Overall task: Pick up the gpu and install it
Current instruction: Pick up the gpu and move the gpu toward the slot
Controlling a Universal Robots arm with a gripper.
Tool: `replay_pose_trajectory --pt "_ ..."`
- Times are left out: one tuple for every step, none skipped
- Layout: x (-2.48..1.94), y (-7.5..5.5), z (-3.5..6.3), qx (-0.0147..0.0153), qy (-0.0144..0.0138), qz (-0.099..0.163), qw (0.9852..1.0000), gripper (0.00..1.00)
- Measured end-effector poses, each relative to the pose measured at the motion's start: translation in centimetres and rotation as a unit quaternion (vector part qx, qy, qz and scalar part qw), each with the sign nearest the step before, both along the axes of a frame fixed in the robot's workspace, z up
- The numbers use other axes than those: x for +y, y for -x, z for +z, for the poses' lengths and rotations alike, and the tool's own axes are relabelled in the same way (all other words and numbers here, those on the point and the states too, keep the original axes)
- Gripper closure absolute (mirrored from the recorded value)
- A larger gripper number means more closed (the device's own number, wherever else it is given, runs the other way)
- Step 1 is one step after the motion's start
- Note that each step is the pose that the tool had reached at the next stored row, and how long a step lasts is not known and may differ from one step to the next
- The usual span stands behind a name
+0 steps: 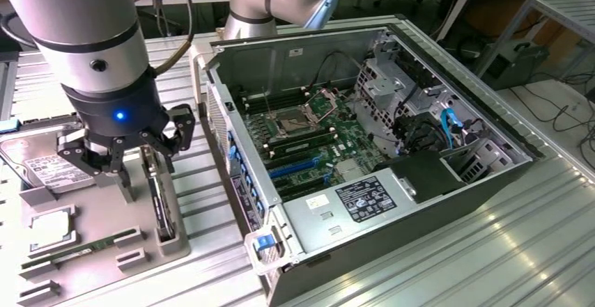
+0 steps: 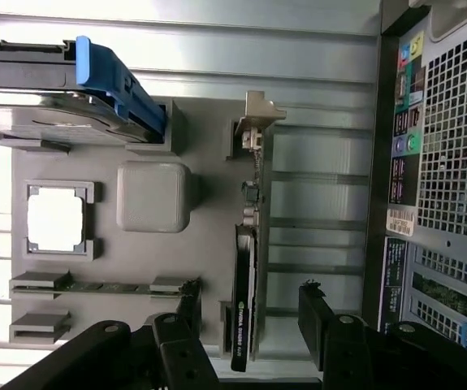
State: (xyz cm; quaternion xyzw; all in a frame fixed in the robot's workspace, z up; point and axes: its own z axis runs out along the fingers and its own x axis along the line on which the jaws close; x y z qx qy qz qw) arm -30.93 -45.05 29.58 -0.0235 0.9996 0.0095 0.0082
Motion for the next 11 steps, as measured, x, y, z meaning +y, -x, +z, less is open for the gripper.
replay_pose_trajectory --pt "0.0 0.0 -0.19 0.0 0.0 0.0 1.0 0.4" --pt "0.0 0.0 -0.37 -0.0001 0.0 0.0 1.0 0.4" --pt "0.0 0.0 -0.55 -0.0001 0.0 0.0 1.0 0.4" --pt "0.0 0.0 -0.74 -0.0001 0.0 0.0 1.0 0.4" --pt "0.0 0.0 -0.96 -0.0001 0.0 0.0 1.0 0.4" --pt "0.0 0.1 -1.17 0.0 0.0 0.0 1.0 0.4" --pt "0.0 0.1 -1.39 -0.0001 0.0 -0.001 1.0 0.4" --pt "0.0 0.1 -1.57 -0.0001 0.0 -0.001 1.0 0.4" --pt "0.03 0.1 -1.74 -0.0001 0.0 -0.001 1.0 0.4" --pt "0.14 0.1 -1.94 -0.0001 0.0 -0.001 1.0 0.4" --pt "0.28 0.1 -2.14 -0.0001 0.0 -0.001 1.0 0.4"
